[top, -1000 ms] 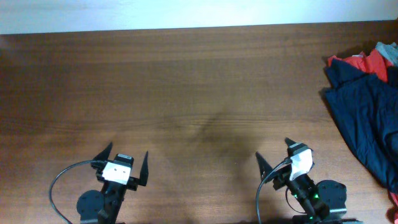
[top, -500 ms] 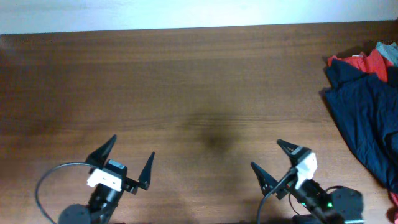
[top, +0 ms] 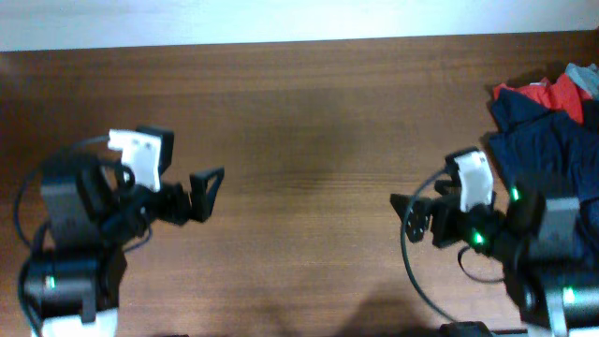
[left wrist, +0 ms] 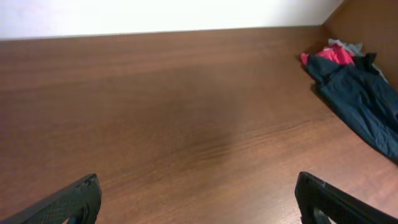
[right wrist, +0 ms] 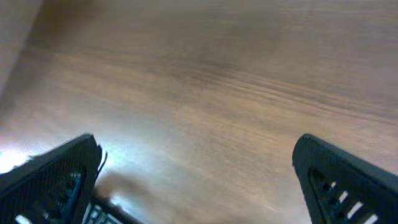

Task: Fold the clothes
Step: 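Move the right gripper to the clothes pile and grasp the navy pants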

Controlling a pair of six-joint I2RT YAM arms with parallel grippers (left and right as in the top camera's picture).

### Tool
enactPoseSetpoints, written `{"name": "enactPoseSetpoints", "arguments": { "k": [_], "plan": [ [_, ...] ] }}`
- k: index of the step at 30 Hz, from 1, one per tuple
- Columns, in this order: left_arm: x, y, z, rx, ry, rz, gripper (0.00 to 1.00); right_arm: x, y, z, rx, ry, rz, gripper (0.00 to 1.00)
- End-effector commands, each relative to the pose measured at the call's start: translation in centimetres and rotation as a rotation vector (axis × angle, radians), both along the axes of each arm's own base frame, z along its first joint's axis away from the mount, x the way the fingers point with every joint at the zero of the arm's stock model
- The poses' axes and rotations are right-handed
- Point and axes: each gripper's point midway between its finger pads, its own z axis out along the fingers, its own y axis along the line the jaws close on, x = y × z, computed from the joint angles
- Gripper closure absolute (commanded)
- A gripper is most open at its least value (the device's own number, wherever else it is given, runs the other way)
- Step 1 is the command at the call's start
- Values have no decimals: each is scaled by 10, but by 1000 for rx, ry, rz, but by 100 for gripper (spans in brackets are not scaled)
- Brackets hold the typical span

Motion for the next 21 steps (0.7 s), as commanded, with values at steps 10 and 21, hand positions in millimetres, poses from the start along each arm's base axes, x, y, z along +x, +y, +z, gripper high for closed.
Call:
{"name": "enactPoseSetpoints", "arguments": {
  "k": [10,21],
  "plan": [
    [16,-5,-58,-47,309,-20,1,42,-131,-12,-4,320,-796,1],
    [19,-5,-68,-50,350,-19,1,-50,-308,-56,231,585,-1495,1]
  ]
}}
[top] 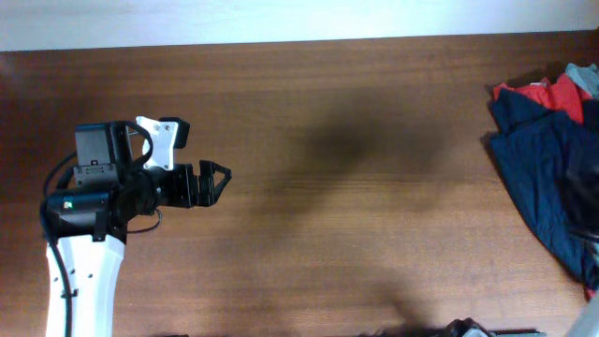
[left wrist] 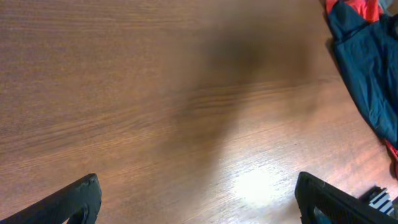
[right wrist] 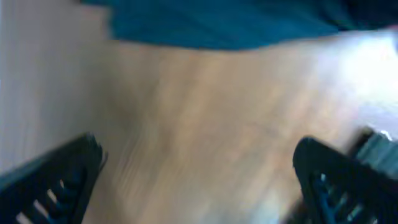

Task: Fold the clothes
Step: 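Move the right gripper to the clothes pile and grasp the navy pants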

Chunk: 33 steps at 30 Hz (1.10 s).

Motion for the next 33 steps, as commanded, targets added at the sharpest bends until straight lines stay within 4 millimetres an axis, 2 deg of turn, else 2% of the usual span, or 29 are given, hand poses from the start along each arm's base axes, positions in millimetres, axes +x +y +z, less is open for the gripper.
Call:
{"name": "enactPoseSetpoints", "arguments": {
  "k": [1,4,8,10,11,13,17,20,23,28,33],
  "plan": [
    [2,-3,5,-17,-11,-8,1,-25,-41,-22,97,28,-189,1],
    [3,0,3,-1,-5,3,1,-37,-68,-42,156,39,-281,1],
    [5,12,-3,70,1,49,1,-53,-92,-69,232,65,-380,1],
    [6,18,-5,98,2,67,1,-54,-100,-74,247,47,-392,2],
    [8,24,-7,133,4,90,1,-50,-107,-71,232,10,-346,9],
    [10,30,-9,162,2,109,1,-53,-111,-64,212,5,-344,9],
    [17,33,-5,174,-32,120,1,-67,-117,-47,147,62,-376,7],
    [24,33,-2,174,-62,122,1,-84,-128,-33,88,112,-451,0],
    [28,34,-2,174,-70,123,1,-96,-135,-24,73,102,-517,2],
    [30,34,-6,174,-55,122,1,-123,-146,-34,110,112,-614,1],
    [34,34,-11,175,-45,121,1,-132,-153,-52,152,152,-647,2]
  ]
}}
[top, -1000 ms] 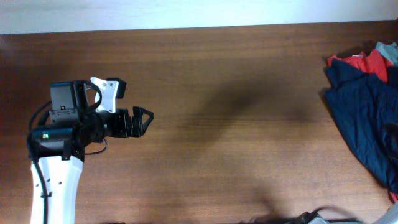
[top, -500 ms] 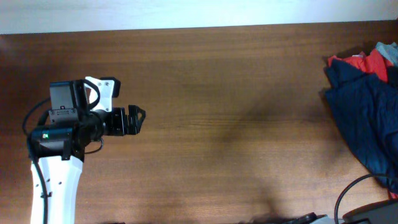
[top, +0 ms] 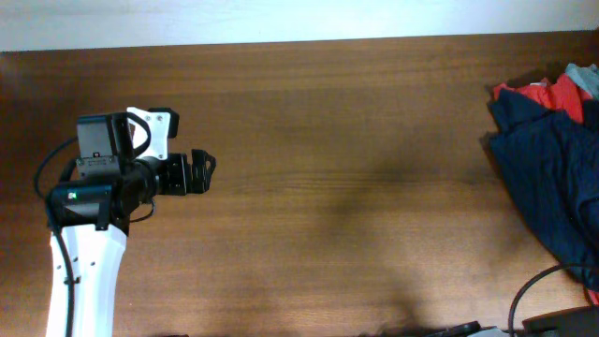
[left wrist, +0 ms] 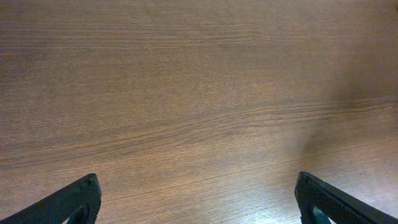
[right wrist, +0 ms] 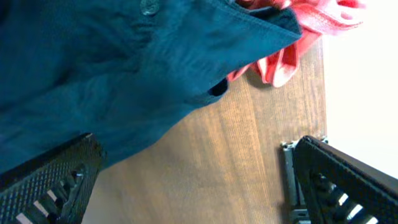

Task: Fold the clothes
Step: 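Move the right gripper to the clothes pile and grasp the navy pants, then lift the navy pants with the right gripper and drag them leftward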

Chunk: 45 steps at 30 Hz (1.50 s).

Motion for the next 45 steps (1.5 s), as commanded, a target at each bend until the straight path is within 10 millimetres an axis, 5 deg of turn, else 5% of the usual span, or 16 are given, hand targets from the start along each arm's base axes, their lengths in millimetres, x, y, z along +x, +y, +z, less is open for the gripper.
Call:
{"name": "enactPoseSetpoints", "arguments": {
  "k": [1,11,16,18,21,23,27,32,37,41,45],
  "plan": [
    [6,0,0,3,0,6,1,-8,-10,-14,30,49,-35,2],
    [6,0,-3,2,9,6,1,-16,-37,-42,28,130,-55,6],
    [6,0,-3,2,9,6,1,-4,-38,-46,31,119,-26,62],
    [6,0,-3,2,9,6,1,6,-37,-42,21,90,-4,76],
    [6,0,-2,2,8,6,1,23,-35,-28,-9,42,34,96],
    [6,0,-2,2,8,6,1,39,-31,-9,-48,-10,71,96],
    [6,0,-2,-2,7,3,1,90,-14,63,-191,-203,209,96],
    [7,-14,4,-70,-12,-47,1,149,40,185,-440,-426,472,96],
    [12,-17,21,-83,-58,-65,1,195,142,297,-709,-617,868,96],
    [21,-17,61,-36,-176,-114,1,219,220,331,-743,-753,1092,96],
    [26,-13,128,2,-327,-111,1,243,287,320,-629,-826,1296,96]
  ]
}}
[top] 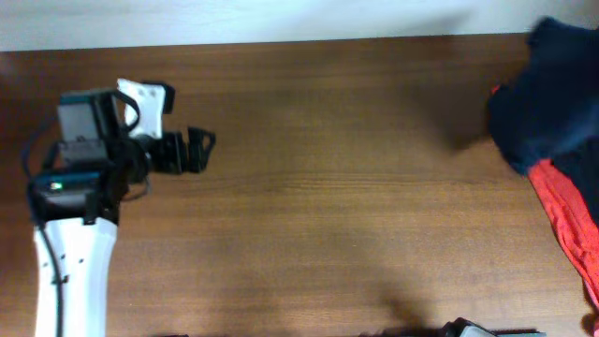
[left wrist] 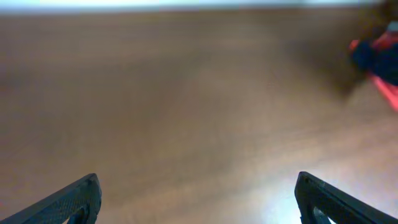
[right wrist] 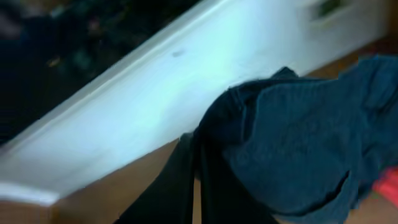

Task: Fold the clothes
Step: 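Lift the navy pants with the right gripper and drag them leftward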

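Note:
A dark navy garment [top: 552, 84] hangs blurred above the table's far right corner. In the right wrist view my right gripper [right wrist: 196, 143] is shut on a fold of the navy garment [right wrist: 298, 143], fingers nearly together. Overhead, the cloth hides that gripper. A red garment [top: 566, 220] lies uncovered below it on the table's right edge, and its corner [right wrist: 388, 183] shows in the right wrist view. My left gripper [top: 198, 150] hovers over the left of the table, open and empty, its fingertips [left wrist: 74, 199] far apart. From there the clothes [left wrist: 376, 53] look far off.
The brown wooden table [top: 328, 206] runs between the left arm and the clothes. A white wall [top: 281, 19] borders the far edge. The left arm's white base [top: 75, 271] stands at the front left.
The right gripper was open above the navy garment lying on the pile. Now it is shut on that garment, which is raised, baring the red one. The left wrist now looks toward the wall.
Both arms sat low at the front with grippers open. Then the left arm stood out over the left of the table and the right wrist faced the clothes. Later the right gripper was open over the navy garment, and now holds it raised.

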Controlling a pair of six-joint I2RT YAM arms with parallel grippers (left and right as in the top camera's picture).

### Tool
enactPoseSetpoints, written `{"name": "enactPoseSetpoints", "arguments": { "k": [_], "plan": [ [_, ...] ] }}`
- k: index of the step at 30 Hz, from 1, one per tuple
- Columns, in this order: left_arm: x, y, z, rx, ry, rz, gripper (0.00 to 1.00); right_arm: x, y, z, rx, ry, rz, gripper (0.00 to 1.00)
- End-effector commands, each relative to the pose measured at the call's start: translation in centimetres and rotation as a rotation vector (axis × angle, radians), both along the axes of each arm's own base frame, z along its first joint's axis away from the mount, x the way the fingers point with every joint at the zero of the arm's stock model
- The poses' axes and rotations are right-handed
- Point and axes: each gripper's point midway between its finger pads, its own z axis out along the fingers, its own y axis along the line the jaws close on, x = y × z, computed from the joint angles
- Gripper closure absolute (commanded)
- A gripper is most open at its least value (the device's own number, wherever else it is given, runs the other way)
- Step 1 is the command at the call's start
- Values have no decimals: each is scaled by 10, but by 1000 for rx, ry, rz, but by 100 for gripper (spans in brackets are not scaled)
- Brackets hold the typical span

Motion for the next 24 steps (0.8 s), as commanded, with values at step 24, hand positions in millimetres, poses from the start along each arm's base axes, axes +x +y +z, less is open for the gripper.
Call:
{"name": "enactPoseSetpoints", "arguments": {
  "k": [24],
  "plan": [
    [-40,11,145,137,-280,20,1,40,8,1,-429,92,-308,96]
  ]
}}
